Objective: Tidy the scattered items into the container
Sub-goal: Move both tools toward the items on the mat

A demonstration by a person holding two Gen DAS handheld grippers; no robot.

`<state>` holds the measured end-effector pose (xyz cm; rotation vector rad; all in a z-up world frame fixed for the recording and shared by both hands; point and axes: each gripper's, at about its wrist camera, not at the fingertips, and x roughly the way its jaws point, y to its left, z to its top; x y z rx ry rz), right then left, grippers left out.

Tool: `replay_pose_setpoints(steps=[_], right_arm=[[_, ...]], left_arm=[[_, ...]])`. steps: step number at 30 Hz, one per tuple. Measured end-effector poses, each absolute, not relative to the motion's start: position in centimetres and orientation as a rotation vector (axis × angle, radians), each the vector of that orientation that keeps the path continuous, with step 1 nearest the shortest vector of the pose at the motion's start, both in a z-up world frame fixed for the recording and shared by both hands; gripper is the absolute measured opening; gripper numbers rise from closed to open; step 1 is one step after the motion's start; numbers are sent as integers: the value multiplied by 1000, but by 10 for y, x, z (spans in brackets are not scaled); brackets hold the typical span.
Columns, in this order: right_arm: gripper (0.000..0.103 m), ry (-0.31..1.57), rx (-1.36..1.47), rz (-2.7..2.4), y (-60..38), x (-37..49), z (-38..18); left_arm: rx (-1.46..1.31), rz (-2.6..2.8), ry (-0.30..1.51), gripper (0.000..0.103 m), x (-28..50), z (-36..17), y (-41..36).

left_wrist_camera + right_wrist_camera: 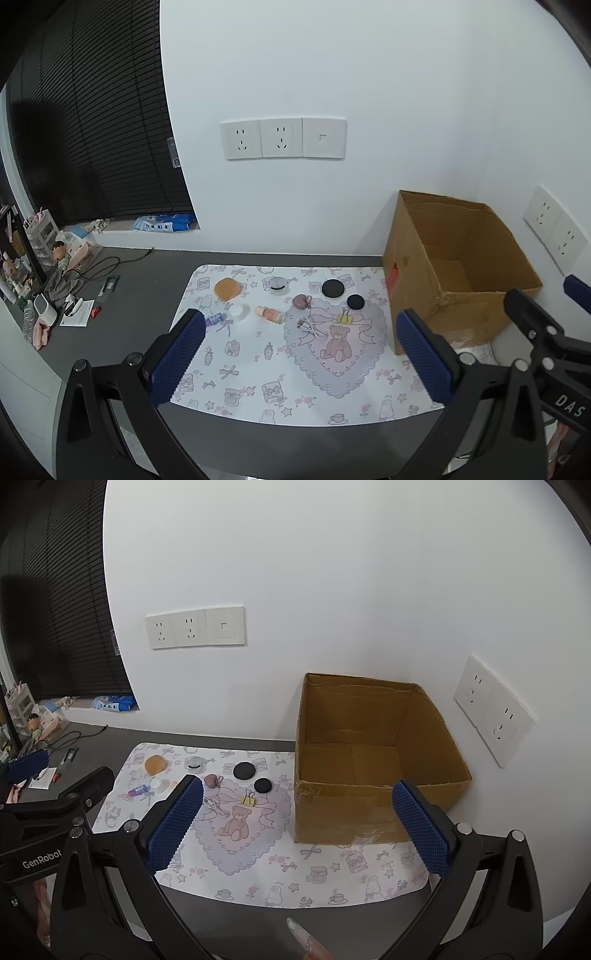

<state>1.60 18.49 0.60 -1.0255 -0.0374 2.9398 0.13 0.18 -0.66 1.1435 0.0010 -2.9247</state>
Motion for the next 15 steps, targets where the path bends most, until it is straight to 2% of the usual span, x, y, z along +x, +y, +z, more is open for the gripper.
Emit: replay_pose_setpoints(steps=[4, 11, 13, 15], right_arm=[[103, -37, -1032, 2944, 183, 15, 4], [103, -23, -1045, 2948, 181, 15, 2], [103, -16, -1049, 2946, 181, 15, 0], [103, -10, -1050, 2947, 181, 15, -1]], left_arm=[[1154, -2913, 33, 103, 4, -10, -2], [1169, -2941, 231, 103, 18, -15, -11], [1156, -2962, 225, 103, 24, -13, -9], [1156, -2966, 143, 103, 30, -13, -1]])
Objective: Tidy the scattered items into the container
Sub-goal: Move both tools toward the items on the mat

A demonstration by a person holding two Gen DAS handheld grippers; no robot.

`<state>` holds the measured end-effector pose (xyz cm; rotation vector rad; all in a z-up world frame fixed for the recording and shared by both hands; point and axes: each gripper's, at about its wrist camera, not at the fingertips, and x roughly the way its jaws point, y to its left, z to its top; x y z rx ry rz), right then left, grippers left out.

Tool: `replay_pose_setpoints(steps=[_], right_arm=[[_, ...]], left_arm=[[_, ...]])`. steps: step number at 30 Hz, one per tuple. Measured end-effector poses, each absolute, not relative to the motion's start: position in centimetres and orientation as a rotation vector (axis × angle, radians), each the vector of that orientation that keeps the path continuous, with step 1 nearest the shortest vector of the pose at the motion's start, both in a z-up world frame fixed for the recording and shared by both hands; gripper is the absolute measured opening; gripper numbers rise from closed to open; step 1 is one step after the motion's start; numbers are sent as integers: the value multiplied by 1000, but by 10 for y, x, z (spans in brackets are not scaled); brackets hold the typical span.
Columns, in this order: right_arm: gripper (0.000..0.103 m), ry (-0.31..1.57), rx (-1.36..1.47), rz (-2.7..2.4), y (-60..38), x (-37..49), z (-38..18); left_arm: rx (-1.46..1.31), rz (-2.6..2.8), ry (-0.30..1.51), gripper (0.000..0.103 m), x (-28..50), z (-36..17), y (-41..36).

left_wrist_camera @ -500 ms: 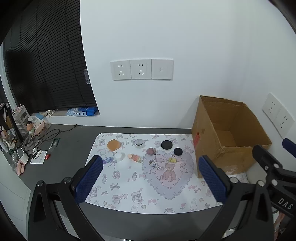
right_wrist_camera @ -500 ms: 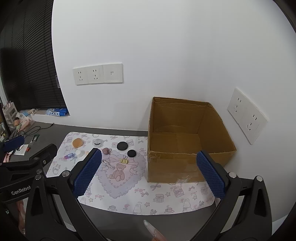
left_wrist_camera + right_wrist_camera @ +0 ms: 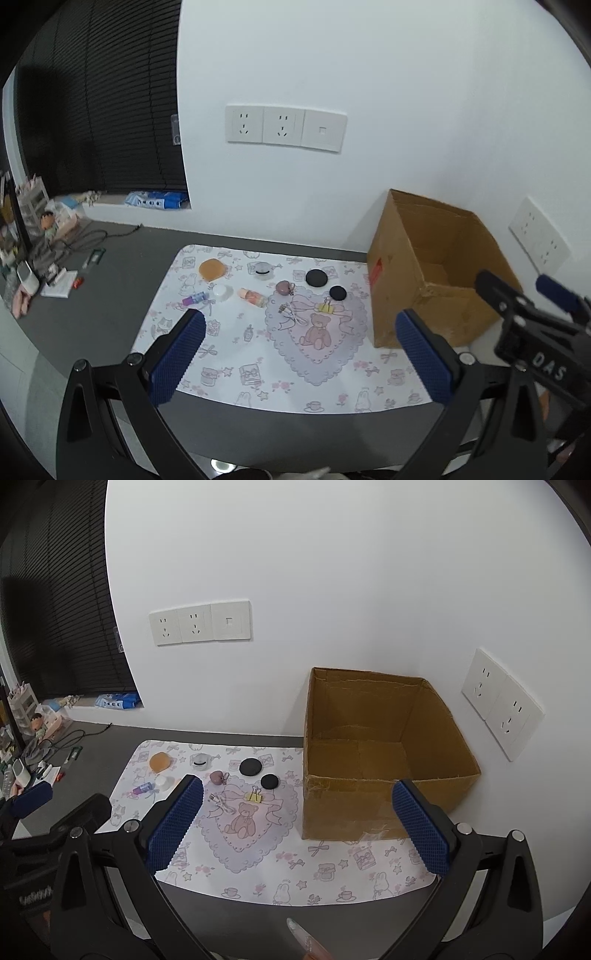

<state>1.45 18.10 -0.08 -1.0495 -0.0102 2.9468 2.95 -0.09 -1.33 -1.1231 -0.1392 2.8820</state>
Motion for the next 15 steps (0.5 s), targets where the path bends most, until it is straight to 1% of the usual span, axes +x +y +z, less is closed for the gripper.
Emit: replay_pose_setpoints(steps=[3, 6, 12, 15], right_arm=[[103, -22, -1043, 2939, 180, 13, -1], [103, -7, -1047, 2952, 179, 12, -2], [103, -14, -1050, 2952, 180, 6, -5], [103, -12, -1055, 2949, 179, 1, -7]], left_arm=[[-1166, 2883, -10, 103, 31, -15, 9], [-1208, 2891, 56, 103, 30, -20, 11], [-1238, 2903, 24, 103, 25, -25, -2], [-1270, 2889, 52, 103, 18, -30, 0]])
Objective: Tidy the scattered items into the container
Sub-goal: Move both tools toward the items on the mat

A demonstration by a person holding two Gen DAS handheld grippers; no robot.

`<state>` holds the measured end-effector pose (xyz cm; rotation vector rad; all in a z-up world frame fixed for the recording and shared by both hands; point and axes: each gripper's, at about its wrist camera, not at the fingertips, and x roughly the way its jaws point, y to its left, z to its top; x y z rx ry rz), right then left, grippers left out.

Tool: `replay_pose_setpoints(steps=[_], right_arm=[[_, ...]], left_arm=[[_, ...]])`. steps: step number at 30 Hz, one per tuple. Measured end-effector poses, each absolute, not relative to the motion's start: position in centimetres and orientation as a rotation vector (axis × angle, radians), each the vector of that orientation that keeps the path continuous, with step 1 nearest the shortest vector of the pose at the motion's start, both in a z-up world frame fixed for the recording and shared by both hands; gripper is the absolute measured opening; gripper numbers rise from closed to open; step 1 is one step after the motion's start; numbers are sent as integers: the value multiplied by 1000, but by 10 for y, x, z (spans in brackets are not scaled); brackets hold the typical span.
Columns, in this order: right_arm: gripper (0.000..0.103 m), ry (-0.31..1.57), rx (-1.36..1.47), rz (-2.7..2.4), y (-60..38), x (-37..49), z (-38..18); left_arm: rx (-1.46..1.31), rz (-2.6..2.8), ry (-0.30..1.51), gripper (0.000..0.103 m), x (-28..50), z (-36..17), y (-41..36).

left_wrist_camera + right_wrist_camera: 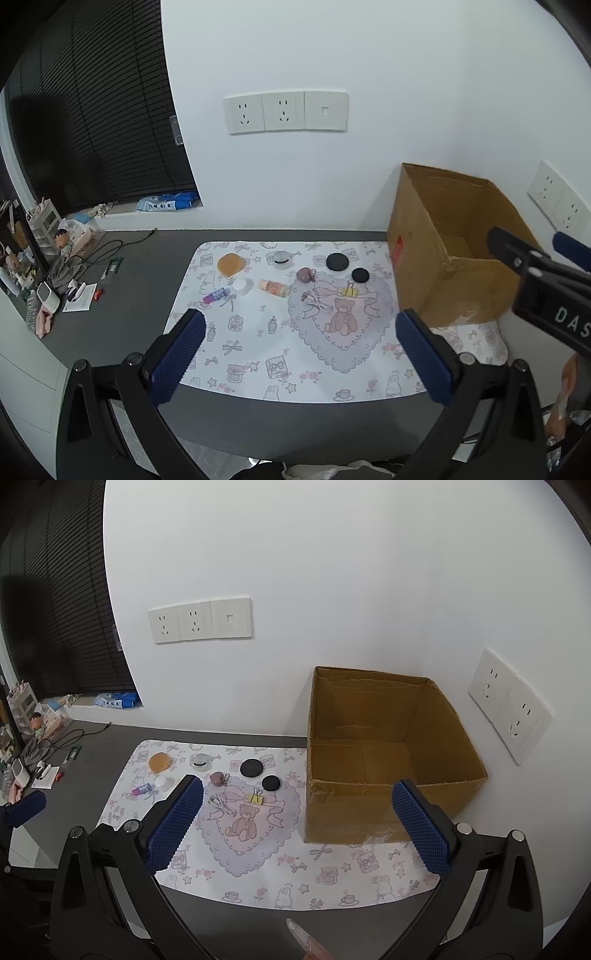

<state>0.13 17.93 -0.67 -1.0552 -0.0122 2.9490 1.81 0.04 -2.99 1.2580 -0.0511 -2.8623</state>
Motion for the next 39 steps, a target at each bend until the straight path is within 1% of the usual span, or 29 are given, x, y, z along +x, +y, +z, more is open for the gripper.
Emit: replay_pose_setpoints(steps=[3, 9, 14, 16, 21, 23, 29, 35, 39], right_arm=[[103, -20, -1060, 2953, 179, -5, -8], [103, -22, -1058, 2957, 177, -8, -10], [103, -11, -1068, 2954, 177, -12, -13], [103, -9, -1074, 2954, 177, -13, -14], [103, -10, -1098, 2960, 176, -19, -18], [103, -18, -1102, 2976, 176, -22, -22], [103, -18, -1171, 3033, 171, -32, -43], [103, 17, -1232, 3049, 152, -49, -70], [103, -32, -1206, 3029, 129, -58, -85]], left_arm=[[1280, -2846, -46, 103, 13, -34, -1], [1187, -2814, 99, 103, 4, -21, -27], [1163, -2758, 56, 103, -5, -19, -33], [1175, -2762, 65, 103, -10, -20, -37], [1195, -2817, 211, 103, -20, -24, -55], [1194, -2811, 195, 103, -25, -28, -57], [1118, -2770, 16, 103, -31, -41, -60], [1153, -2816, 31, 103, -49, -63, -84], [1191, -2852, 11, 103, -67, -83, -100]])
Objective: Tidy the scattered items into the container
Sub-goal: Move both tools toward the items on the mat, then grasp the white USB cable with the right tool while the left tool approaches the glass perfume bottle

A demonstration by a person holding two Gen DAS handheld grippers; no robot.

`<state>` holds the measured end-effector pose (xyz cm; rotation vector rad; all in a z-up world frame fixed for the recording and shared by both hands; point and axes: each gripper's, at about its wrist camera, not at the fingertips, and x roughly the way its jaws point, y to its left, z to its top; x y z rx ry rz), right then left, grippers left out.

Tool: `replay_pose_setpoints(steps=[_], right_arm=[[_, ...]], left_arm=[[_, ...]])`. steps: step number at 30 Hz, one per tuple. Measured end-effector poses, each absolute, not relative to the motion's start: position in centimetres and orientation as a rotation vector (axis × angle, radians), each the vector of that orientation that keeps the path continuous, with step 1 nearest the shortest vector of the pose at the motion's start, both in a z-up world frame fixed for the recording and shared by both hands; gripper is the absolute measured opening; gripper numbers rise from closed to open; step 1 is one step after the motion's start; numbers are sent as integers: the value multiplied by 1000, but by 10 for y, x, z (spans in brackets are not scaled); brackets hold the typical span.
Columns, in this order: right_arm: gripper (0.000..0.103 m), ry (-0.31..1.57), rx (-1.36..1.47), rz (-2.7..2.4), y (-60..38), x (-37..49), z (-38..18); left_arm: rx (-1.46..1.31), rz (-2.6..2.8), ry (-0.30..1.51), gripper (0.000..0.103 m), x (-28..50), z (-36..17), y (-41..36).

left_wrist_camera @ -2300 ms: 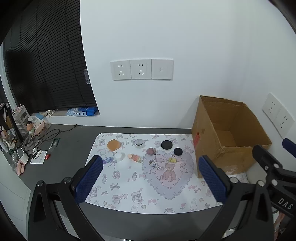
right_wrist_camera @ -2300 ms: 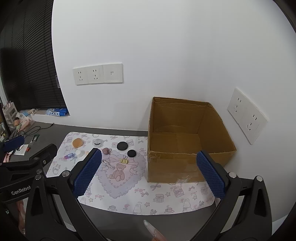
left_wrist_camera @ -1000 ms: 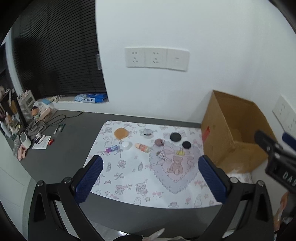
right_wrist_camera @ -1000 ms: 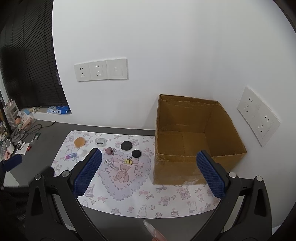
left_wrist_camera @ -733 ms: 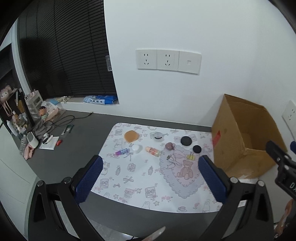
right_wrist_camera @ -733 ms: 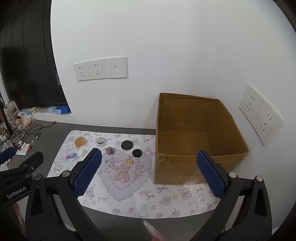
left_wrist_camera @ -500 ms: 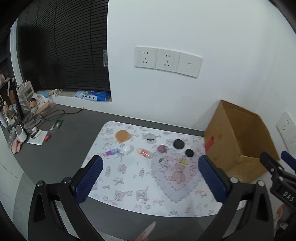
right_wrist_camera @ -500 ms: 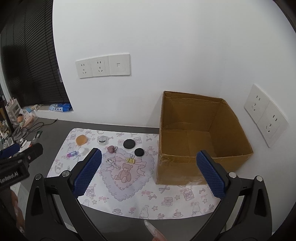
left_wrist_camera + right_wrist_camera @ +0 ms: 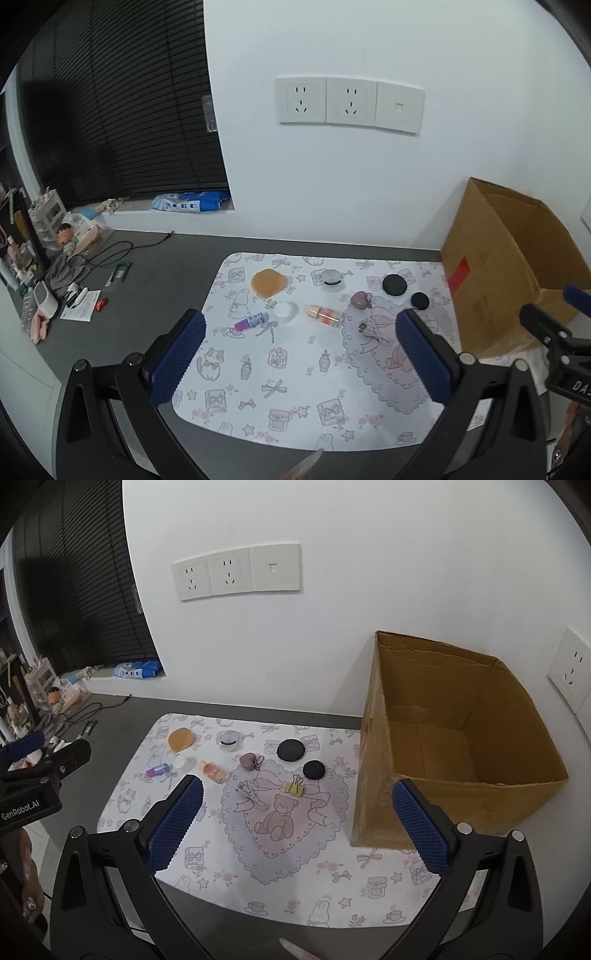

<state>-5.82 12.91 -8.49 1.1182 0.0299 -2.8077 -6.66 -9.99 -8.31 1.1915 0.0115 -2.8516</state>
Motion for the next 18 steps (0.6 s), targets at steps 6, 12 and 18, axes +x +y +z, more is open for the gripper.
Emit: replay_pose_setpoints(steps=[6, 12, 18], right_arm=[[103, 63, 1158, -2837, 100, -77, -116], [103, 92, 1217, -2778, 81, -102, -159], [103, 143, 1232, -2683, 68, -130, -210]], left_arm=[[1293, -2878, -7, 103, -99, -125, -123], [1377, -2882, 28, 103, -135, -178, -132], [1426, -2863, -30, 103, -168, -232, -124]])
